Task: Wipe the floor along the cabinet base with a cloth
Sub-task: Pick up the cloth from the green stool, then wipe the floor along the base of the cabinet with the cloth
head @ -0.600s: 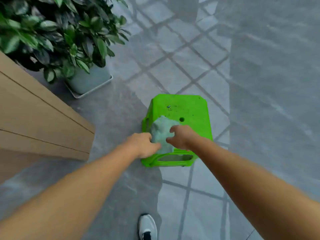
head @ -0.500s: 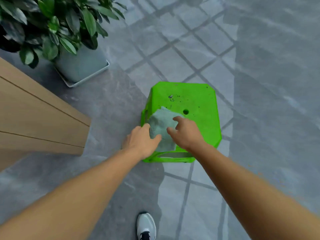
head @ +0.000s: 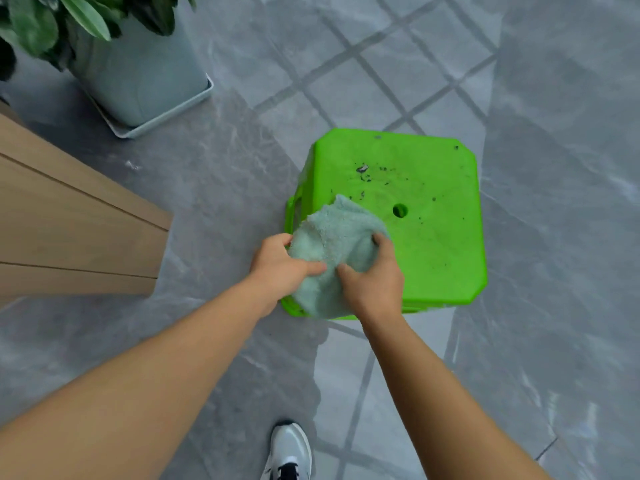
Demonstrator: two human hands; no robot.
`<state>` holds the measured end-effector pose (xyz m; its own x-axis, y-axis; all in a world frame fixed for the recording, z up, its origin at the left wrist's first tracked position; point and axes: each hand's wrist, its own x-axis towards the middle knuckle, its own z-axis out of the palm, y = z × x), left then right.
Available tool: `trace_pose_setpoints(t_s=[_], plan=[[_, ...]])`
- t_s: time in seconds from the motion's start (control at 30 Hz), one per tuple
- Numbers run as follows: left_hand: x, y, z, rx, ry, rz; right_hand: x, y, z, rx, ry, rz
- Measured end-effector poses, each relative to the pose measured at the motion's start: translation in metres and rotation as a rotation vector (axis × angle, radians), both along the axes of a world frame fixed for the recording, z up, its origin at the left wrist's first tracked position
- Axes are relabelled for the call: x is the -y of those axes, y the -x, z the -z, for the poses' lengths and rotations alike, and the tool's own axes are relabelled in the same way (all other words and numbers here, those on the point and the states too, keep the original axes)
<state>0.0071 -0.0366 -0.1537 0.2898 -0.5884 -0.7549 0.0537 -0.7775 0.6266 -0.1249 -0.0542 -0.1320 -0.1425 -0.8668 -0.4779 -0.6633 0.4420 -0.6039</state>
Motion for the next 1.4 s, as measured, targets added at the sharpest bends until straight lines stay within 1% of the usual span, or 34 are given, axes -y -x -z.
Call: trace_pose_setpoints(t_s=[0.13, 0.2, 0.27, 0.33, 0.4, 0.53, 0.6, 0.73, 0.83, 0.87, 0.9, 0.97, 1.0, 1.03, 1.1, 1.17, 1.2, 1.23, 1.3, 1.37, 1.4], plan=[[-0.019, -0.038, -0.011, -0.187, -0.072, -0.033, -0.017, -0.036, -0.009, 0.158, -0.103, -0.109], [-0.04, -0.065, -0.001, -0.292, -0.101, -0.076, -0.034, -0.059, 0.0, 0.164, -0.076, -0.159], [-0.069, -0.091, 0.02, -0.348, -0.127, -0.129, -0.055, -0.081, 0.021, 0.122, -0.001, -0.227], [-0.106, -0.115, 0.055, -0.345, -0.162, -0.207, -0.081, -0.103, 0.052, 0.124, 0.012, -0.306], [-0.147, -0.138, 0.1, -0.345, -0.194, -0.266, -0.112, -0.127, 0.097, 0.116, -0.051, -0.391], [-0.21, -0.193, 0.203, -0.313, -0.189, -0.382, -0.146, -0.184, 0.21, 0.096, -0.177, -0.544], [-0.226, -0.219, 0.247, -0.275, -0.174, -0.406, -0.15, -0.215, 0.262, 0.084, -0.219, -0.584], [-0.213, -0.268, 0.34, -0.174, -0.028, -0.53, -0.125, -0.278, 0.356, 0.076, -0.081, -0.698], [-0.181, -0.293, 0.39, -0.11, 0.133, -0.597, -0.075, -0.321, 0.402, 0.065, 0.044, -0.768], [-0.176, -0.299, 0.402, -0.05, 0.175, -0.587, -0.057, -0.332, 0.413, 0.021, 0.097, -0.778], [-0.179, -0.304, 0.414, 0.073, 0.192, -0.531, -0.043, -0.34, 0.422, -0.063, 0.174, -0.777], [-0.205, -0.305, 0.431, 0.512, 0.1, -0.261, -0.038, -0.346, 0.436, -0.242, 0.397, -0.732], [-0.224, -0.301, 0.44, 0.733, 0.052, -0.115, -0.049, -0.346, 0.442, -0.275, 0.472, -0.724], [-0.244, -0.296, 0.449, 0.883, -0.005, -0.025, -0.065, -0.347, 0.449, -0.276, 0.478, -0.765], [-0.289, -0.283, 0.469, 1.018, -0.102, 0.014, -0.094, -0.355, 0.471, -0.272, 0.352, -0.898], [-0.32, -0.28, 0.492, 1.112, -0.143, 0.095, -0.086, -0.375, 0.495, -0.303, 0.291, -0.875], [-0.331, -0.282, 0.503, 1.172, -0.129, 0.161, -0.07, -0.385, 0.505, -0.317, 0.305, -0.858], [-0.339, -0.284, 0.513, 1.228, -0.123, 0.215, -0.052, -0.391, 0.513, -0.345, 0.348, -0.886], [-0.343, -0.288, 0.52, 1.282, -0.11, 0.218, -0.014, -0.392, 0.522, -0.413, 0.455, -1.031], [-0.342, -0.286, 0.517, 1.326, -0.11, 0.21, 0.012, -0.389, 0.518, -0.461, 0.469, -1.17], [-0.341, -0.286, 0.515, 1.331, -0.106, 0.207, 0.018, -0.389, 0.514, -0.484, 0.465, -1.196]])
